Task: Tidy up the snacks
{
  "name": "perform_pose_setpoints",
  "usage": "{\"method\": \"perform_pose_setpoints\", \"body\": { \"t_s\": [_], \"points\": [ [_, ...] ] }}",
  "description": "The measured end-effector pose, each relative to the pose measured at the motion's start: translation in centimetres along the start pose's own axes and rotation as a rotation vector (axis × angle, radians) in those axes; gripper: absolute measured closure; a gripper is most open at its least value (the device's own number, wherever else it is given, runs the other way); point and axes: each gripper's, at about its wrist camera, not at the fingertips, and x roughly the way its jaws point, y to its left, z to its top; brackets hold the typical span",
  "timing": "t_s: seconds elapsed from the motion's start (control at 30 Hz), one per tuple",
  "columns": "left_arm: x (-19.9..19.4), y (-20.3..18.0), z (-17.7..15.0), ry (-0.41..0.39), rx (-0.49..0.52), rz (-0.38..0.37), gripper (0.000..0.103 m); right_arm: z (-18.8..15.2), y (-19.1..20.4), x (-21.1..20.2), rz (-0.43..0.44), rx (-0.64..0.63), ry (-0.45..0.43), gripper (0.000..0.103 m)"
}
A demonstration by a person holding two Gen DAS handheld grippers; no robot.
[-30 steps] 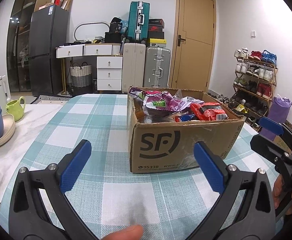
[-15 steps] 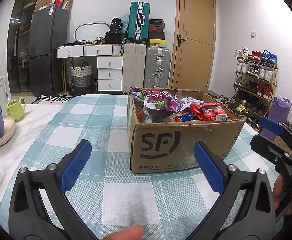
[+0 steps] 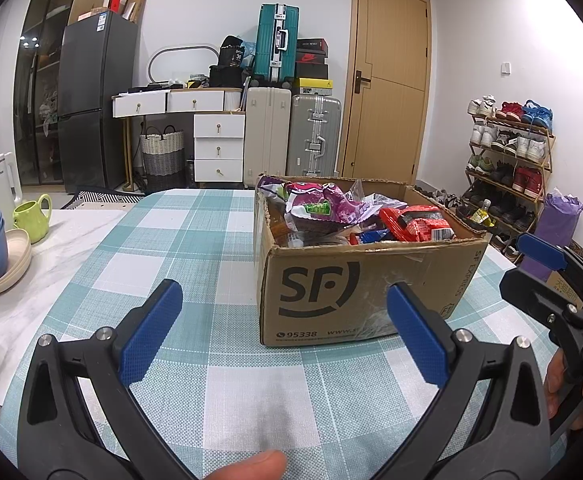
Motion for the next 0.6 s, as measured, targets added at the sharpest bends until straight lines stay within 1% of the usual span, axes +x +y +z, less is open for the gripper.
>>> {"method": "perform_pose_setpoints", "body": {
  "t_s": [0.6],
  "points": [
    [-0.01,-0.04,-0.05,-0.001,0.001,0.000,0.001,-0.02,-0.02,0.00,0.000,0.000,0.000,0.000]
  ]
}}
